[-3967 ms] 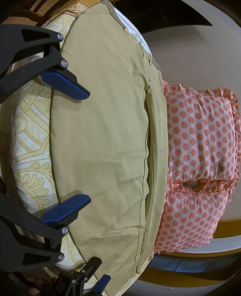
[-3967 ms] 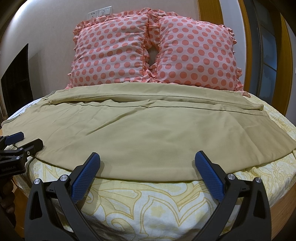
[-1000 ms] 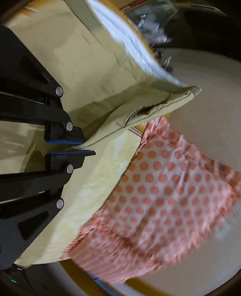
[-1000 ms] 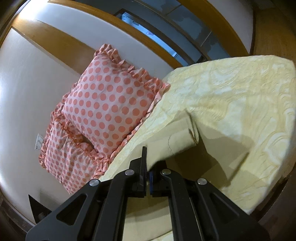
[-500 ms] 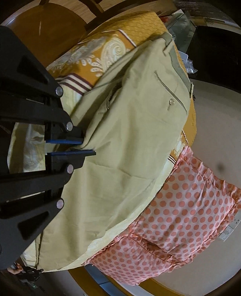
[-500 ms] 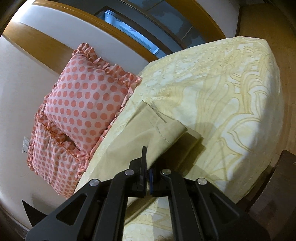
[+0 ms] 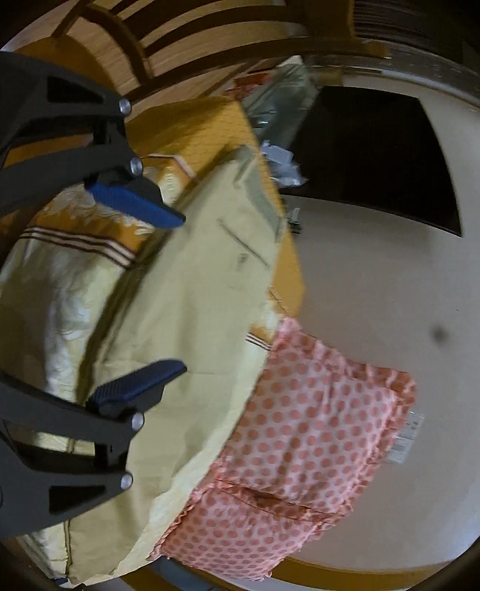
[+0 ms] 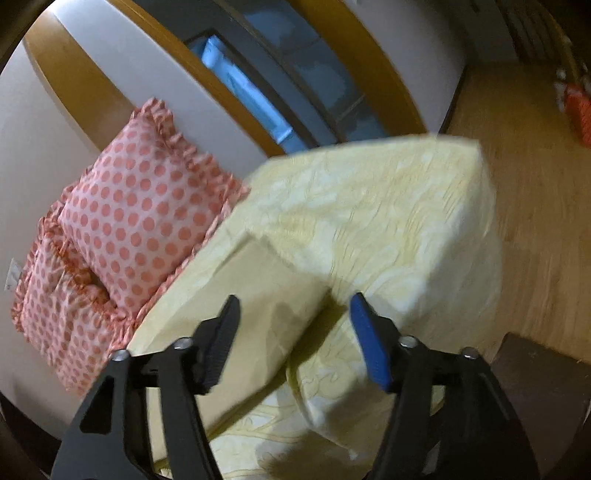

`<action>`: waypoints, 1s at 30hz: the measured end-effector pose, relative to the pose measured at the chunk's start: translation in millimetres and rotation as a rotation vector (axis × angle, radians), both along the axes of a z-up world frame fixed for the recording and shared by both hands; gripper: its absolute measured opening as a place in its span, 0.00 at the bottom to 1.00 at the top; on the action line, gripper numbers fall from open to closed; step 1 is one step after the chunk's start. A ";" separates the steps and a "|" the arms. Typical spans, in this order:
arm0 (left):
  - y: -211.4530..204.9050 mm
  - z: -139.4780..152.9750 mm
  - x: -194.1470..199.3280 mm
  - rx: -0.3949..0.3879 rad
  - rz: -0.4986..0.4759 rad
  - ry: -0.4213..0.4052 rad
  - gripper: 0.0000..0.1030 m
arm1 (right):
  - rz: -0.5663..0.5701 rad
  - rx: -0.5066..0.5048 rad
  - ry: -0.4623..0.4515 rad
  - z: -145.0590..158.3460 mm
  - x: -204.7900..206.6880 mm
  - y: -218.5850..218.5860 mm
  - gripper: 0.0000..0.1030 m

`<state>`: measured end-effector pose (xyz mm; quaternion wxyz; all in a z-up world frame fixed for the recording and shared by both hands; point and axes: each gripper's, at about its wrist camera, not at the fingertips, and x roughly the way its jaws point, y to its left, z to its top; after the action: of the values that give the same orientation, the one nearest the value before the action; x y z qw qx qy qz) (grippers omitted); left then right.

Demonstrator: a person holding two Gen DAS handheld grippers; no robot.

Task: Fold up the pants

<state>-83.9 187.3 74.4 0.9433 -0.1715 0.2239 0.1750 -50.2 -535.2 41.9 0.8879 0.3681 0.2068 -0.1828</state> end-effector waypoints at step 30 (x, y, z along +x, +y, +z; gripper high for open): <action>21.5 -32.5 31.2 -0.070 -0.006 0.034 0.85 | 1.461 -0.398 -0.014 38.0 123.4 470.7 0.04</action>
<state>-52.7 208.8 41.8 0.9333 -0.2008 0.2467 0.1669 73.2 -64.5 79.9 0.8343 -0.0287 0.3556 0.4204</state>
